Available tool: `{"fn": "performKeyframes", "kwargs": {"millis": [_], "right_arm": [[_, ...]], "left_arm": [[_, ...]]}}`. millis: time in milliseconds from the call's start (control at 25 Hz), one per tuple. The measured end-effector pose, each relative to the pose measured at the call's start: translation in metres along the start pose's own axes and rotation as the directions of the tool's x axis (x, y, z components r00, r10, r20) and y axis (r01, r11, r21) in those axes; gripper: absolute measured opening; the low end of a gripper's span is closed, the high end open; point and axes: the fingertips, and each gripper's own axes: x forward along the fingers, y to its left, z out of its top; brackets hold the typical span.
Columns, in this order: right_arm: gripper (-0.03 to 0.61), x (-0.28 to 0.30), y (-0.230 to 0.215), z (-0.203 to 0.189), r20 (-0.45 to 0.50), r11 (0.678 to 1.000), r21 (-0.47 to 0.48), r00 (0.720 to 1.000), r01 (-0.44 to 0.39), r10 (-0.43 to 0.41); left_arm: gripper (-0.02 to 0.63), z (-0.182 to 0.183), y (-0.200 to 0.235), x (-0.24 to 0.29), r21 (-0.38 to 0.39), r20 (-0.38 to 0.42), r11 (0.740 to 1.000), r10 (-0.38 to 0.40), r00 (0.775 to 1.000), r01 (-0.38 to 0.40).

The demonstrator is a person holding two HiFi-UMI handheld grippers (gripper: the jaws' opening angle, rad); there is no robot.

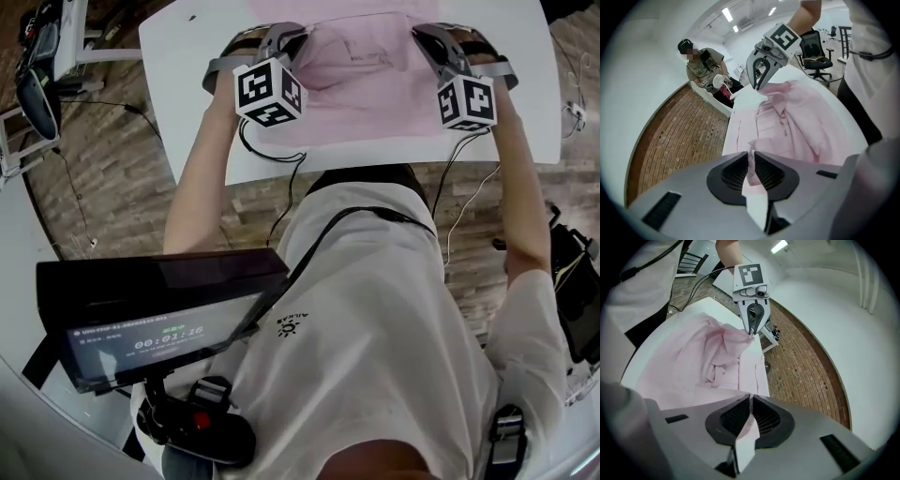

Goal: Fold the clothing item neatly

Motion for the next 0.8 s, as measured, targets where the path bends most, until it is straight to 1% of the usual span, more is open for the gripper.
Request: {"fn": "performKeyframes", "kwargs": {"millis": [160,280,360,480,640,720,800], "right_arm": [[0.026,0.031,-0.015,-0.008,0.012,1.000,-0.030,1.000,-0.001,0.002],[0.026,0.056,-0.025,-0.015,0.020,0.998,-0.055,1.000,-0.011,0.013],[0.026,0.074,-0.030,-0.021,0.024,0.997,-0.072,0.999,-0.023,0.025],[0.026,0.101,-0.037,-0.029,0.025,0.994,-0.098,0.998,-0.053,0.056],[0.026,0.128,-0.038,-0.036,0.037,0.988,-0.111,0.993,-0.104,0.109],[0.028,0.137,-0.036,-0.035,0.055,0.988,-0.095,0.990,-0.126,0.131],[0.028,0.145,-0.031,-0.034,0.063,0.986,-0.062,0.985,-0.155,0.159]], "left_arm": [[0.049,-0.009,0.022,0.034,0.091,-0.037,0.996,-0.009,0.999,0.013],[0.051,-0.020,0.033,0.058,0.131,-0.061,0.991,-0.023,0.998,0.031],[0.051,-0.028,0.041,0.071,0.145,-0.078,0.989,-0.022,0.997,0.034],[0.051,-0.041,0.052,0.091,0.144,-0.102,0.989,-0.025,0.994,0.040],[0.051,-0.058,0.057,0.116,0.128,-0.134,0.988,-0.066,0.989,0.083],[0.051,-0.065,0.055,0.127,0.105,-0.146,0.989,-0.088,0.985,0.104],[0.051,-0.070,0.055,0.136,0.050,-0.147,0.993,-0.097,0.984,0.105]]}}
